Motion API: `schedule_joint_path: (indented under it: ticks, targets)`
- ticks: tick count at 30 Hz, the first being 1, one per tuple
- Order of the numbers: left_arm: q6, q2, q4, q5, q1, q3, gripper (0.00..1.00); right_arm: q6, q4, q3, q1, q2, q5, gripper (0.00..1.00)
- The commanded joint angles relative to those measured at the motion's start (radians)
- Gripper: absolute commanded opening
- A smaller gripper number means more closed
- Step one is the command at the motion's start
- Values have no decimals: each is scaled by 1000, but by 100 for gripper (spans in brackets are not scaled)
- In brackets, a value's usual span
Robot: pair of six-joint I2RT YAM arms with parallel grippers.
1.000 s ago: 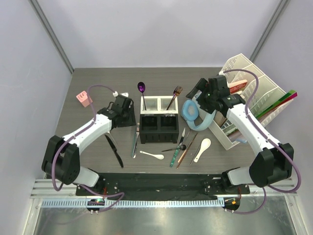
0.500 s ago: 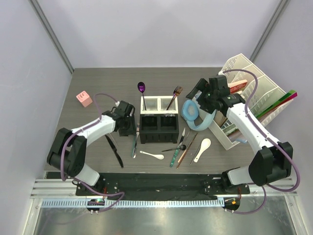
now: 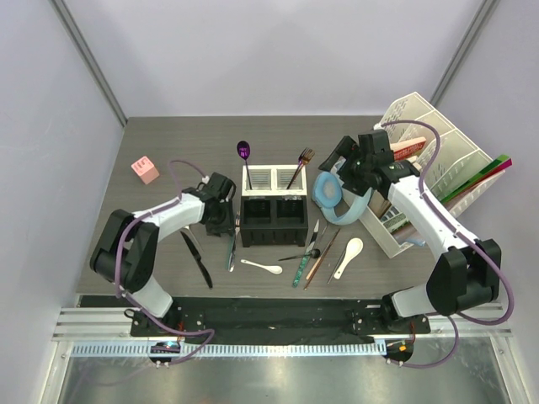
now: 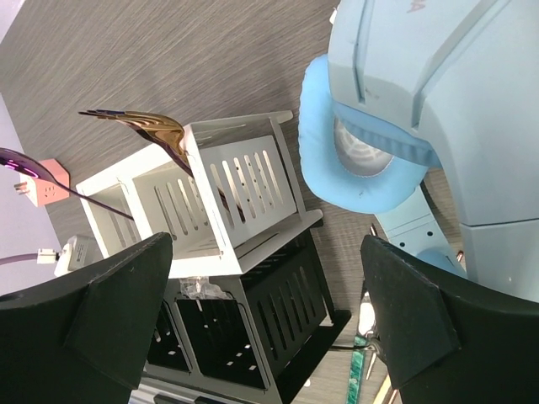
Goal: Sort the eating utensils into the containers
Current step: Pick up the fork at the center of the board.
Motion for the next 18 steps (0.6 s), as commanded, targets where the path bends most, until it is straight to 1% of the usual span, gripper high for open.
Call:
schedule_joint_path:
  ticks: [1, 3, 12, 14, 16, 18]
  targets:
    - [7, 60, -34, -75, 5, 31, 39, -1, 39, 23, -10, -16, 7, 100]
    - [-2, 74, -63, -126, 12, 43, 39, -1, 42, 30, -16, -11, 4, 100]
    - [-2, 131, -125, -168, 79, 93, 37, 8, 56, 56, -16, 24, -8, 100]
    - [-7, 79, -101, -146, 99, 71, 37, 10, 58, 59, -18, 27, -5, 100]
    - [4, 15, -87, -108, 101, 62, 37, 8, 61, 67, -16, 32, -5, 100]
    - [18, -18, -80, -79, 101, 66, 38, 7, 64, 67, -16, 33, -5, 100]
